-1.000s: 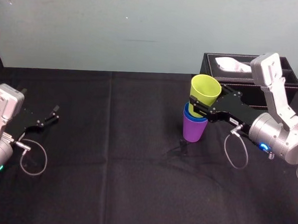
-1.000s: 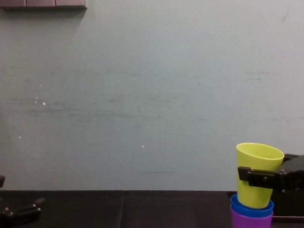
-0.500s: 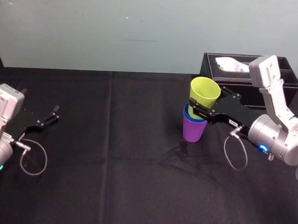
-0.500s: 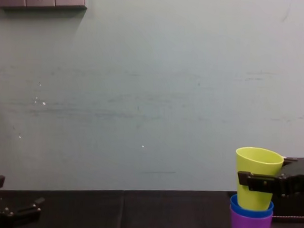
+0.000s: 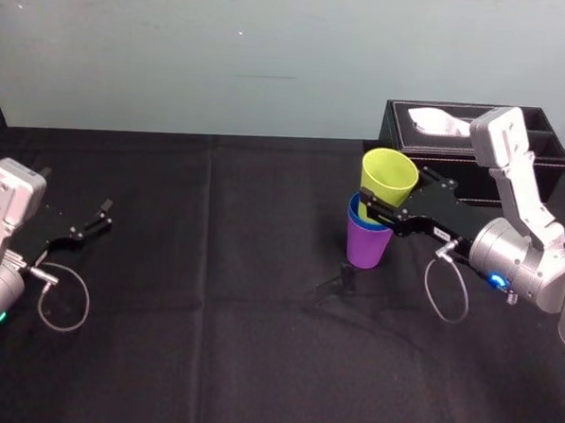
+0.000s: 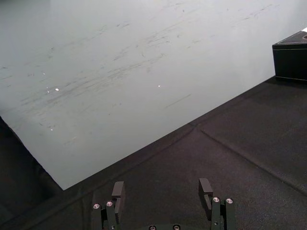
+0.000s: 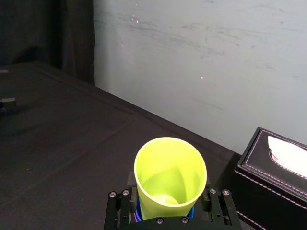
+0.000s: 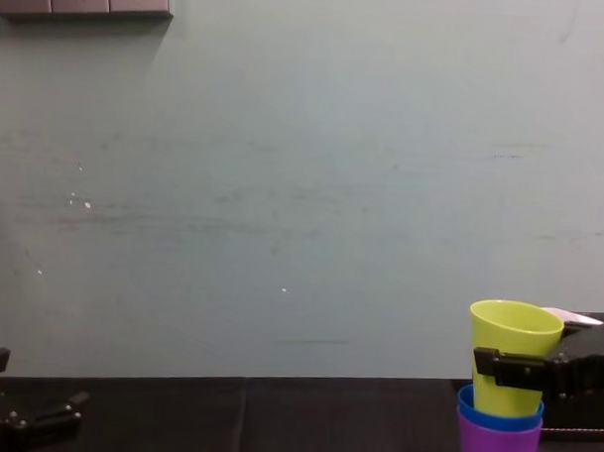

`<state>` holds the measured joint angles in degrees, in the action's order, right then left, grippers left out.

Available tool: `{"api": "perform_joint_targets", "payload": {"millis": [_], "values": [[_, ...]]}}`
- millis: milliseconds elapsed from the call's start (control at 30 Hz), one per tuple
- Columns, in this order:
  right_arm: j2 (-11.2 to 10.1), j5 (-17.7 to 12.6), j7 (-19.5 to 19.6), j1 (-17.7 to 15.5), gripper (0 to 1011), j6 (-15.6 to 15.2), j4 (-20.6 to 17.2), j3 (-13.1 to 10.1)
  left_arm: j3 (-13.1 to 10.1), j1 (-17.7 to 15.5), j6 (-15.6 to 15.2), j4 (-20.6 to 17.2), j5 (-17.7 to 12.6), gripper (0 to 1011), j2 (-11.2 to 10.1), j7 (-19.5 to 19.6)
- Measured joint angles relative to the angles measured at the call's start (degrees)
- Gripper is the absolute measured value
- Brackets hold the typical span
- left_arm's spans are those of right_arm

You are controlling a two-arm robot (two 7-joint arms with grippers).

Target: Stack the three plastic cups sequentially using one hand.

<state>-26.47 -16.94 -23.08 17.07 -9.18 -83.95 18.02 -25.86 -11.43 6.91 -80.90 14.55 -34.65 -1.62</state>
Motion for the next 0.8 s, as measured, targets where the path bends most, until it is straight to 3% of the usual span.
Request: {"api": "perform_joint_targets", "payload": {"millis": [300,633,800], "values": [[0.57,0.03,-0.76,0.91,739,0.00,2.04,0.51,0.00,0.00,0.00,0.00,0.00,1010,0.00,0.00],[0.53,-0.01,-0.72,0.83,741,-0.01,1.89,0.50,0.00,0.00,0.00,0.00,0.00,1010,0.00,0.00],[0.51,-0.04,-0.67,0.78,848,0.00,1.79,0.48,0.00,0.00,0.00,0.00,0.00,1010,0.00,0.00]]}}
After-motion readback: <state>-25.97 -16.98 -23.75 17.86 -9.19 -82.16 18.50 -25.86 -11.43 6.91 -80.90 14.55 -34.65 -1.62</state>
